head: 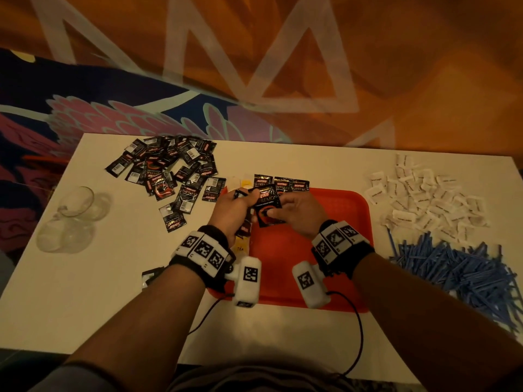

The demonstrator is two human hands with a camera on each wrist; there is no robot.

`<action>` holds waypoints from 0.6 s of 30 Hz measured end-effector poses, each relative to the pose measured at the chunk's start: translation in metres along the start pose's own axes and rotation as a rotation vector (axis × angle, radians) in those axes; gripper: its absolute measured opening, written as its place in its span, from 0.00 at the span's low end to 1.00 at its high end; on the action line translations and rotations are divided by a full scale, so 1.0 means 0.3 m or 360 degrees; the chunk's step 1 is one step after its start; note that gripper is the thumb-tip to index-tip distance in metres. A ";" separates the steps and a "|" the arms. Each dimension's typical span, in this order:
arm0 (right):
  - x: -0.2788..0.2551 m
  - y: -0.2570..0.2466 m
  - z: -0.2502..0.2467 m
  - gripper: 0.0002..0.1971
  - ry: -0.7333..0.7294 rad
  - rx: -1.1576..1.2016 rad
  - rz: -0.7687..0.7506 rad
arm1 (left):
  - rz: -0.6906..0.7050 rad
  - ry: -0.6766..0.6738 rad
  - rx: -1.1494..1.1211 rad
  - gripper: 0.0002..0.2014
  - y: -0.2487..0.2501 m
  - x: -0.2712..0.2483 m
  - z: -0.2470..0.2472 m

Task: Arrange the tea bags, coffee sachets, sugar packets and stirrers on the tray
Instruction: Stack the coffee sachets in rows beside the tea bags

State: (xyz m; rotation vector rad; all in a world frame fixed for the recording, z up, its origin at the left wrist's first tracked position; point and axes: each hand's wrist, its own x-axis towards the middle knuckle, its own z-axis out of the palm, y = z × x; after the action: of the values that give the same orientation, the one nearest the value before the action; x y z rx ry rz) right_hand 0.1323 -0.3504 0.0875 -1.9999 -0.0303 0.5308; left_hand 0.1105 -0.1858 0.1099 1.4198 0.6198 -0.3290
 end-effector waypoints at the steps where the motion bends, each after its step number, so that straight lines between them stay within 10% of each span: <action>1: 0.003 0.002 0.001 0.13 0.0001 -0.0017 0.0007 | -0.0028 0.0010 0.0003 0.10 -0.001 0.007 -0.002; 18: 0.278 0.205 0.103 0.05 0.0300 -0.0409 0.0540 | -0.0357 0.0104 -0.0286 0.09 -0.057 0.145 -0.172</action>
State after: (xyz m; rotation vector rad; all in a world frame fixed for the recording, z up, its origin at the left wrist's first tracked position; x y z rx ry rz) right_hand 0.1831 -0.3332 -0.0064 -2.3158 0.3801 0.5714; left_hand 0.1252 -0.1312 0.0694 1.1950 0.8440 -0.3948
